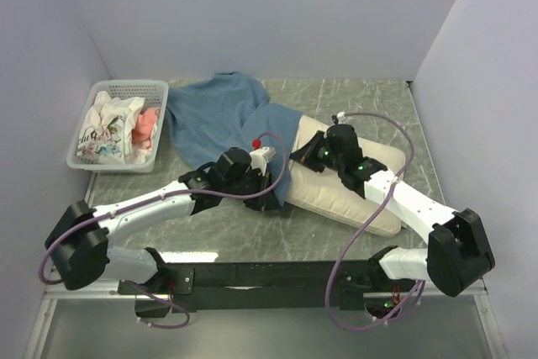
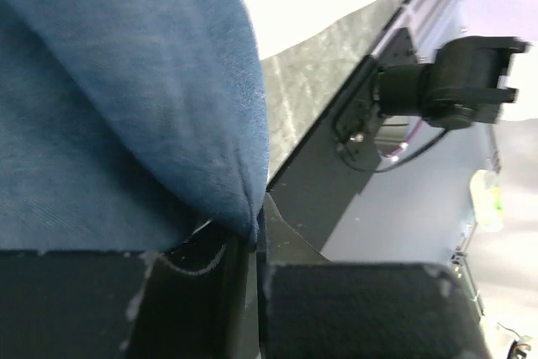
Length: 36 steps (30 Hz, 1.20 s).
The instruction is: Put the pillow into the pillowcase
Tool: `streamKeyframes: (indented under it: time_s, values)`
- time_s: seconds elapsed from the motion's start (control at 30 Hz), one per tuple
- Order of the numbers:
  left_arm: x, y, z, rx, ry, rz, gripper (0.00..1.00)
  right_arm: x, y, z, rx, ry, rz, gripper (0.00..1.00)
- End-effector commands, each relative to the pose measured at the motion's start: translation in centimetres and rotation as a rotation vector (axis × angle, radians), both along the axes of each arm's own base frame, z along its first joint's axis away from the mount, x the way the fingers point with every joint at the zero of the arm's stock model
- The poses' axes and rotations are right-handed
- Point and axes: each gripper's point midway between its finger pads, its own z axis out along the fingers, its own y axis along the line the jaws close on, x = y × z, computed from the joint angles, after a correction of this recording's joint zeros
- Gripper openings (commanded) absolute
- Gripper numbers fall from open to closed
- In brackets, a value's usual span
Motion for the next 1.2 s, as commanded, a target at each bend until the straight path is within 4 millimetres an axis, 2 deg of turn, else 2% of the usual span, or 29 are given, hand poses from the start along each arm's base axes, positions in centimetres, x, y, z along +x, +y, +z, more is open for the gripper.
streamKeyframes:
  time_s: [0.0,0.07,0.13,0.17,0.27,0.3,0.33,0.4,0.47,0.5,0.6,0.63,0.67,0.7,0.73,0.77,0.8,0.9,0.97,1.0,1.07,1.1,1.17]
  values:
    - [0.5,0.1,4.1,-0.106,-0.060,0.076,0.10,1.1,2.1,1.7,0.109,-0.085,0.001,0.00]
    - [0.6,1.0,5.5,-0.119,-0.084,0.115,0.11,1.3,1.9,1.1,0.095,-0.073,0.004,0.00]
    - [1.3,2.2,6.7,-0.113,-0.124,0.186,0.14,1.5,1.7,1.5,0.081,-0.085,-0.003,0.00]
    - [1.3,3.0,6.6,-0.077,-0.120,0.210,0.16,1.5,1.5,1.6,0.076,-0.085,-0.005,0.00]
    - [1.7,4.5,6.4,-0.030,-0.143,0.270,0.45,1.4,1.2,3.0,0.072,-0.107,-0.008,0.00]
    - [1.4,4.4,6.2,-0.032,-0.139,0.250,0.68,1.4,1.2,3.6,0.077,-0.120,-0.009,0.00]
    - [1.2,4.5,5.9,-0.027,-0.137,0.242,0.73,1.5,1.2,4.0,0.082,-0.126,-0.011,0.00]
    - [1.4,5.3,4.6,0.026,-0.144,0.292,0.75,1.6,1.3,4.1,0.076,-0.123,-0.006,0.00]
    - [1.0,6.6,3.1,0.070,-0.115,0.345,0.70,1.8,1.6,4.6,0.083,-0.121,0.003,0.00]
    - [1.8,7.8,2.5,0.106,-0.138,0.432,0.69,1.8,1.6,4.5,0.083,-0.117,0.007,0.00]
    - [2.2,11.4,0.7,0.165,-0.125,0.619,0.48,2.0,1.8,4.7,0.091,-0.115,0.007,0.00]
    - [2.0,12.2,0.8,0.149,-0.127,0.648,0.46,2.0,1.9,4.7,0.095,-0.112,0.009,0.00]
    - [1.5,12.9,-0.9,0.165,-0.101,0.671,0.45,1.9,2.1,4.7,0.100,-0.107,0.017,0.00]
    - [1.3,12.9,-0.8,0.129,-0.100,0.674,0.43,2.1,2.1,5.0,0.102,-0.111,0.018,0.00]
    - [0.7,13.2,-2.4,0.139,-0.086,0.660,0.43,2.1,2.2,4.9,0.100,-0.107,0.018,0.00]
    - [1.0,12.3,-1.9,0.078,-0.102,0.643,0.44,2.1,2.2,5.0,0.104,-0.105,0.021,0.00]
    - [0.9,12.0,-1.9,0.045,-0.109,0.631,0.51,2.1,2.3,5.1,0.104,-0.107,0.023,0.00]
    - [1.2,10.6,-2.6,-0.037,-0.150,0.590,0.67,2.1,2.5,5.3,0.110,-0.102,0.028,0.00]
    - [1.2,10.0,-3.7,-0.056,-0.170,0.558,0.71,2.0,2.4,5.4,0.112,-0.099,0.026,0.00]
    - [2.0,9.1,-2.8,-0.118,-0.199,0.562,0.75,2.0,2.4,5.3,0.111,-0.097,0.028,0.00]
    - [2.4,8.8,-3.3,-0.132,-0.228,0.558,0.75,1.9,2.5,5.3,0.110,-0.093,0.031,0.00]
    - [3.1,8.2,-2.6,-0.177,-0.252,0.568,0.74,1.8,2.4,5.2,0.111,-0.090,0.030,0.00]
    - [3.2,7.8,-2.5,-0.213,-0.285,0.551,0.74,1.7,2.5,5.0,0.109,-0.084,0.037,0.00]
